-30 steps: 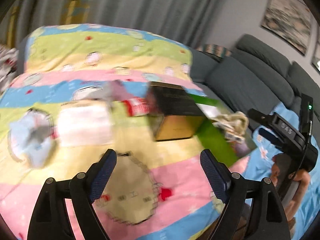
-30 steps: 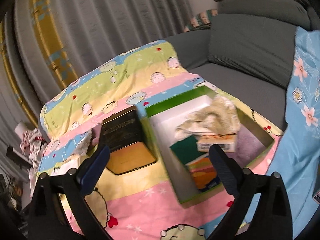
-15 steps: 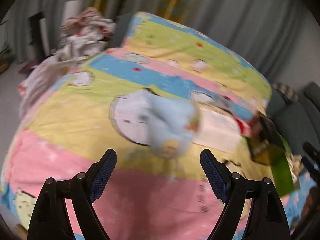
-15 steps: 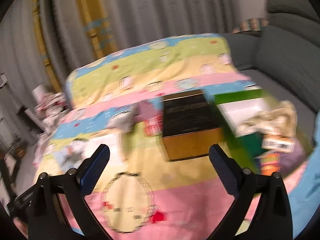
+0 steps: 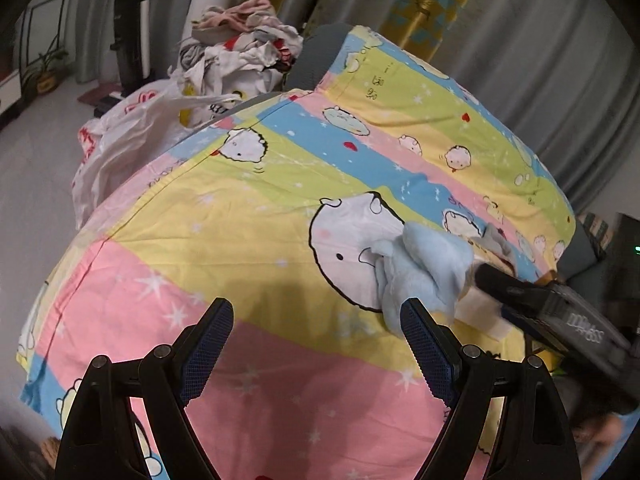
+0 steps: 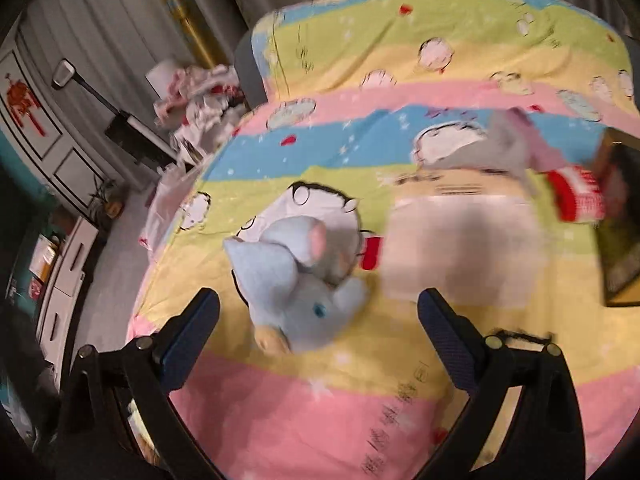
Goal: Organize soft objects
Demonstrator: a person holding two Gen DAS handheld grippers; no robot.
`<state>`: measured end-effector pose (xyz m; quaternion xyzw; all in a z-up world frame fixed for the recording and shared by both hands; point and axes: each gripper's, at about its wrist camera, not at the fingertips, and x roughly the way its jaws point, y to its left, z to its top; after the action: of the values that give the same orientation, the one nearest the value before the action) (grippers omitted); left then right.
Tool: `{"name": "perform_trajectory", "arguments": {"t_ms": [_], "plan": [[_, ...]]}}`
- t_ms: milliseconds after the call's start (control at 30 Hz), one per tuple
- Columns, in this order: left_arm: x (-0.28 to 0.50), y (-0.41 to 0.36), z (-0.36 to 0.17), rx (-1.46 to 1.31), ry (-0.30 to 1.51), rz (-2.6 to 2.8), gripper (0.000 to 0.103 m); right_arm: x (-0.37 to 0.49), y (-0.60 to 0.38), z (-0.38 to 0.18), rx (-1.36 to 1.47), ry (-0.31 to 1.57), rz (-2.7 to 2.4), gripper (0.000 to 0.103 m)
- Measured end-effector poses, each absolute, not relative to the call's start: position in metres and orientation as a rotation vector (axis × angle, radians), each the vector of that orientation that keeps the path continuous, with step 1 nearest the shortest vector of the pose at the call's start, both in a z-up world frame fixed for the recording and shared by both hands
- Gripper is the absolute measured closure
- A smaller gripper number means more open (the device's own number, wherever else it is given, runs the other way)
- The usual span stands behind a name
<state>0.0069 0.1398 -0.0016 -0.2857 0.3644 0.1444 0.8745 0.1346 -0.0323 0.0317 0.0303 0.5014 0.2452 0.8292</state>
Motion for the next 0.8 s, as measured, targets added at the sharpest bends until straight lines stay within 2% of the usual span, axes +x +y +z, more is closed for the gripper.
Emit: {"name": "perform_trajectory", "arguments": {"t_ms": [133,233,300,533,667,800], "plan": [[0.003,0.147,0.0,-0.606,0.751,0.326,0.017,0.143,-0.009,0.007,-0.015,1.116,0.537,0.021],[0.0,0.15,0.002,-0.62,0.744,0.332,0.017,0.143,-0.003,-0.002,-0.092,1.078,0.493,0.027],[0.001,0.15,0.003,-0.62,0.744,0.328,0.017,0.145,0.0,-0.006,-0.062,1.084,0.572,0.052],[0.005,0.142,0.005,-0.591,0.748,0.288,0.017,0.129,-0.018,0.016,-0.067,1.033,0.572,0.055],[0.007,0.134,0.006,-0.579,0.751,0.26,0.017,0.093,-0.043,0.047,-0.309,0.879,0.487,0.055],[0.01,0.124,0.005,-0.571,0.763,0.228,0.017,0.069,-0.064,0.054,-0.549,0.756,0.368,0.054]]}}
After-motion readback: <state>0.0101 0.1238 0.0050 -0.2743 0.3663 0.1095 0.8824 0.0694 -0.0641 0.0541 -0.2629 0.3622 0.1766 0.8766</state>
